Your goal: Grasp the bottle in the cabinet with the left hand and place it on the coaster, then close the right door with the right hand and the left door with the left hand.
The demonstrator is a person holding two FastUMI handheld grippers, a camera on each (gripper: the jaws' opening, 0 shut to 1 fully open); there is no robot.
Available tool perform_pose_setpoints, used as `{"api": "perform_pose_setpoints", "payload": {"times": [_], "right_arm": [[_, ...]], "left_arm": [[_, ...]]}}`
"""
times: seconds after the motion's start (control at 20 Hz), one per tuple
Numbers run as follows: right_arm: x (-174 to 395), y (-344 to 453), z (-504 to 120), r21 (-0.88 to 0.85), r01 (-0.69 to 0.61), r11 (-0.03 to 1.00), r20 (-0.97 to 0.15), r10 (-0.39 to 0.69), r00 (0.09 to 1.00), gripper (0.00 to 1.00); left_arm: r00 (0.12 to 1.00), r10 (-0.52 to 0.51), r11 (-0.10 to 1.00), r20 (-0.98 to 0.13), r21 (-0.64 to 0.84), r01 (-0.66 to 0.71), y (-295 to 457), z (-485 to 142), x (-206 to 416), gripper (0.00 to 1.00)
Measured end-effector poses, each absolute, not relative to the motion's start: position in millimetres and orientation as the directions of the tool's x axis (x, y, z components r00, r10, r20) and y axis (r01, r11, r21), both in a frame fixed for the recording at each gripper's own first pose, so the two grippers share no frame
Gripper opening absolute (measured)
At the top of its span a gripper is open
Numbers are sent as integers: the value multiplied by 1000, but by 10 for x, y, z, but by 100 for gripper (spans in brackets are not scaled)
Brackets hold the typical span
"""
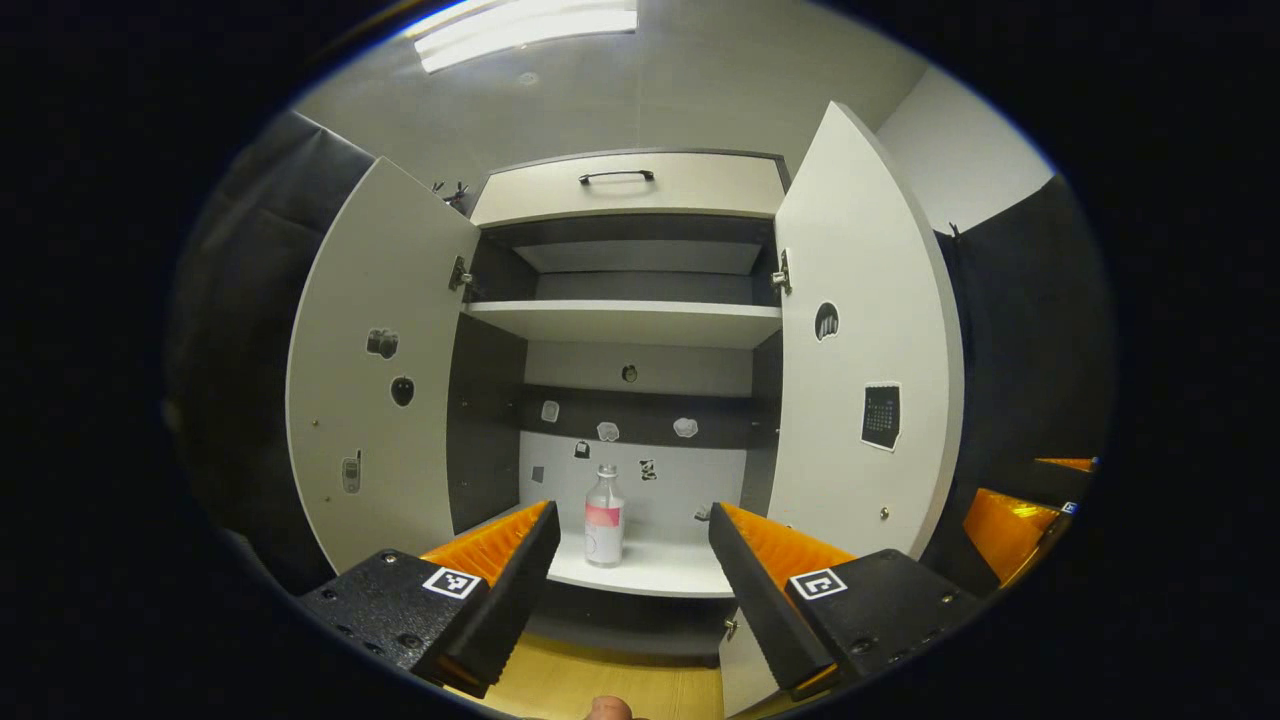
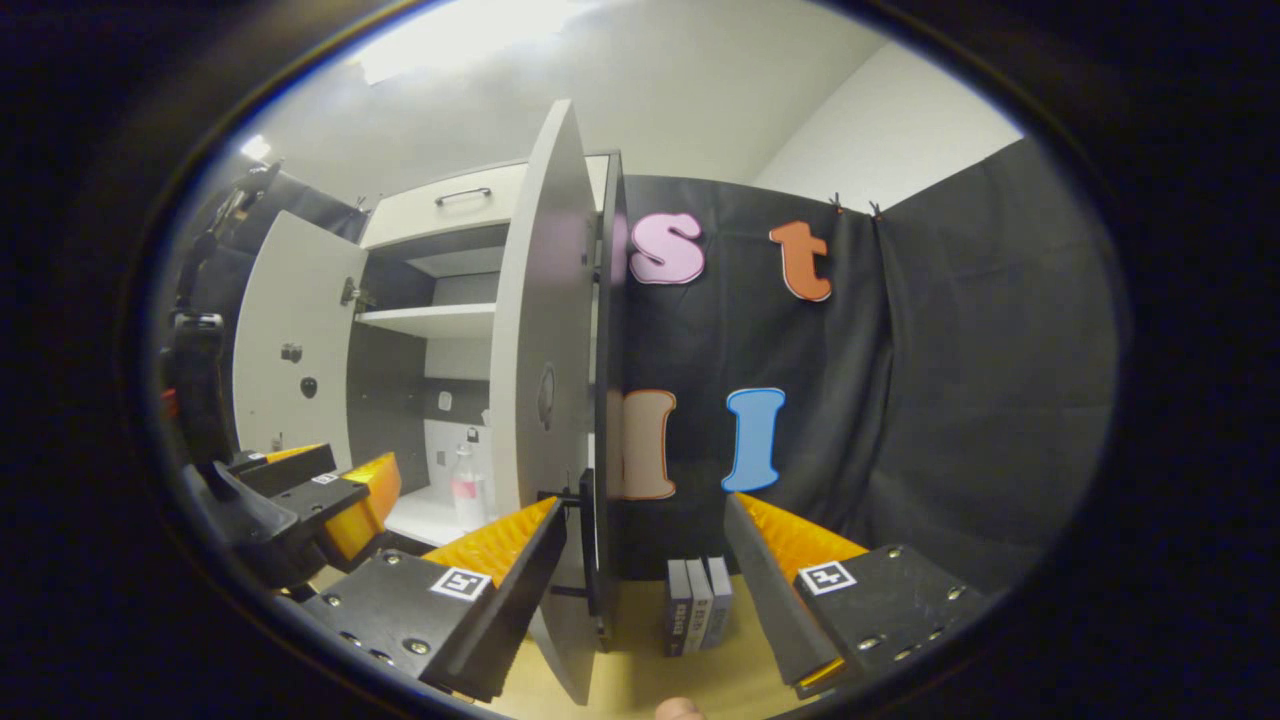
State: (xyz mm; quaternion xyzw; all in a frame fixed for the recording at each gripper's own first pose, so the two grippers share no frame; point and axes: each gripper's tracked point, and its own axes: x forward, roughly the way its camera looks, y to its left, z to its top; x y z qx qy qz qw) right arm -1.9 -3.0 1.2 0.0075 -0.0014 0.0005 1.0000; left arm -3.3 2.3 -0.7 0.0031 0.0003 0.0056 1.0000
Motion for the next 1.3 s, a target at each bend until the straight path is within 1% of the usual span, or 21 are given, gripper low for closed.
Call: {"api": "perform_pose_setpoints", "payload": {"times": [0.35,0.5,0.55,0.6,0.65,0.7,0.8,0.9,1.2,1.25,1.3], "right_arm": [[-30,-82,7,21,8,1000,1,-8,1000,96],[-12,-142,25,32,25,999,-2,-25,1000,96],[-1,-170,25,35,35,999,-3,-35,999,93],[8,-183,37,39,44,998,-3,-44,999,93],[20,-185,52,43,51,998,-4,-51,999,96],[37,-188,71,45,56,997,-3,-56,998,96],[82,-162,95,38,68,997,-7,-68,998,96],[123,-105,110,34,66,997,-7,-66,998,96],[230,36,199,63,80,995,-3,-80,997,96],[233,27,232,73,84,994,0,-84,996,96],[245,13,266,82,95,992,4,-95,995,93]], "left_arm": [[1000,19,1000,4,22,-19,61,17,-28,96],[1000,13,1000,26,22,-14,99,51,6,96],[999,9,1000,34,22,-9,111,70,28,96],[999,4,1000,38,21,-4,124,82,57,96],[999,-3,1000,36,16,2,138,86,79,96],[999,-7,1000,34,12,7,157,91,106,96],[999,-10,1000,36,15,10,236,123,176,96],[1000,-9,1000,12,21,9,341,83,251,96],[1000,10,1000,-3,18,-10,729,10,585,96],[1000,6,1000,-1,22,-6,782,8,655,96],[1000,-3,1000,-7,26,3,811,-26,720,96]]}}
